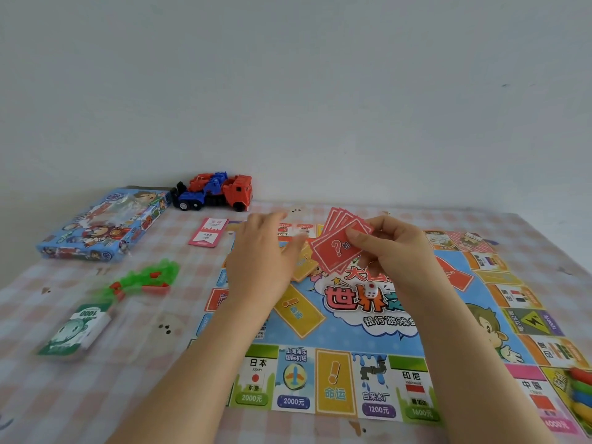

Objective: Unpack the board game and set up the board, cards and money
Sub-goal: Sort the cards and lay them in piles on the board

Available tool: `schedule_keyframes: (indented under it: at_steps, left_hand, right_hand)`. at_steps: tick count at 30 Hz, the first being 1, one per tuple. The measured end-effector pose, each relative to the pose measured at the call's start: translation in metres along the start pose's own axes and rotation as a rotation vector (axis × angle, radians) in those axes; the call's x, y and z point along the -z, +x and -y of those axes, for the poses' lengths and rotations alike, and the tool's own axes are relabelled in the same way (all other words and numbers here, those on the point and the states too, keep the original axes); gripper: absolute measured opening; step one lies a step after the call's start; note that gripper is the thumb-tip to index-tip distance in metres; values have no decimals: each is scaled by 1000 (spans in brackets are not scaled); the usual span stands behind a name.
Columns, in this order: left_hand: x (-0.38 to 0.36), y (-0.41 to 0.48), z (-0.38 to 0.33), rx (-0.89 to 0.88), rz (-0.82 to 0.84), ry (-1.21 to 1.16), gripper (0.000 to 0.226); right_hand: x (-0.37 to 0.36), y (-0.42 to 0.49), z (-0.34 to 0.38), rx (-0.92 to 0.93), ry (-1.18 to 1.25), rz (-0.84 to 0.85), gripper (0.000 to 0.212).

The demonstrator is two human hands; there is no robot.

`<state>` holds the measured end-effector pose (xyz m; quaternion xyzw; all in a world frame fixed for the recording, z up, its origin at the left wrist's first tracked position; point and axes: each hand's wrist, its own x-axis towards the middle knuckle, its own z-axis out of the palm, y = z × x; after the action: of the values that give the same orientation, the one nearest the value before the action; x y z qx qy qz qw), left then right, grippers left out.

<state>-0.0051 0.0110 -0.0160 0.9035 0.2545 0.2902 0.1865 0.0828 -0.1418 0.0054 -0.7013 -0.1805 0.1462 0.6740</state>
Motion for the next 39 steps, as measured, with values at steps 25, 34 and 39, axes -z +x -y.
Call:
schedule_keyframes:
  at_steps: [25, 34, 39]
  left_hand:
    - [-5, -3, -7, -66, 247, -432, 19]
    - [-5, -1, -9, 57, 274, -538, 14]
    - [-6, 1, -7, 89, 290, -607, 8]
  right_hand:
    - [-5, 1, -8, 110, -549, -121, 14]
    - [-5, 1, -7, 118, -544, -116, 7]
    - [-5, 1, -7, 124, -508, -129, 5]
